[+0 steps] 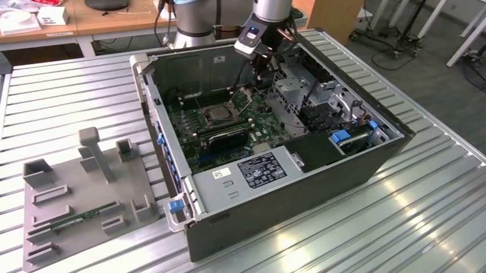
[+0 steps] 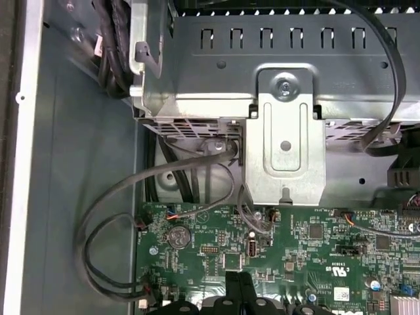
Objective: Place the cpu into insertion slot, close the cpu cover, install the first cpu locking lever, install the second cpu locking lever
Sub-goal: 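Close the cpu cover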
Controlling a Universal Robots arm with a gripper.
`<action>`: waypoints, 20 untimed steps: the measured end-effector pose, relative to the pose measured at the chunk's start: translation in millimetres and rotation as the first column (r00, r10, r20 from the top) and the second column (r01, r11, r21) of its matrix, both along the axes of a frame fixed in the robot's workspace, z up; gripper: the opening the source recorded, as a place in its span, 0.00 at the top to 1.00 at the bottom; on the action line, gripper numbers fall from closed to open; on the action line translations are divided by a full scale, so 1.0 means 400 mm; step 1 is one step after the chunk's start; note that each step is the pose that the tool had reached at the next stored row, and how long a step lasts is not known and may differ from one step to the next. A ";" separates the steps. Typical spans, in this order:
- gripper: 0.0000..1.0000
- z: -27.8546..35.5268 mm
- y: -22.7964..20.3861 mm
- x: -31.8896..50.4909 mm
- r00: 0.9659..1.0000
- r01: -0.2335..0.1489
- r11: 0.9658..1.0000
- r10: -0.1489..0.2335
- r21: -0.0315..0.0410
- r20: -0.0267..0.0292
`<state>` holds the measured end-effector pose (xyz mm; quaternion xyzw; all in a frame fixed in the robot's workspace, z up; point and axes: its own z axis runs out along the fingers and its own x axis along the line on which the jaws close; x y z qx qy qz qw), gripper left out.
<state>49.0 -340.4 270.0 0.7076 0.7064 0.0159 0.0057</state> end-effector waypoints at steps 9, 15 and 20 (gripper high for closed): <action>0.89 -0.033 0.000 0.000 1.000 0.000 1.000 0.000 0.000 0.000; 0.89 -0.052 0.000 0.000 1.000 0.000 1.000 0.000 0.000 0.000; 0.89 -0.059 0.000 0.000 1.000 0.000 1.000 0.000 0.000 0.000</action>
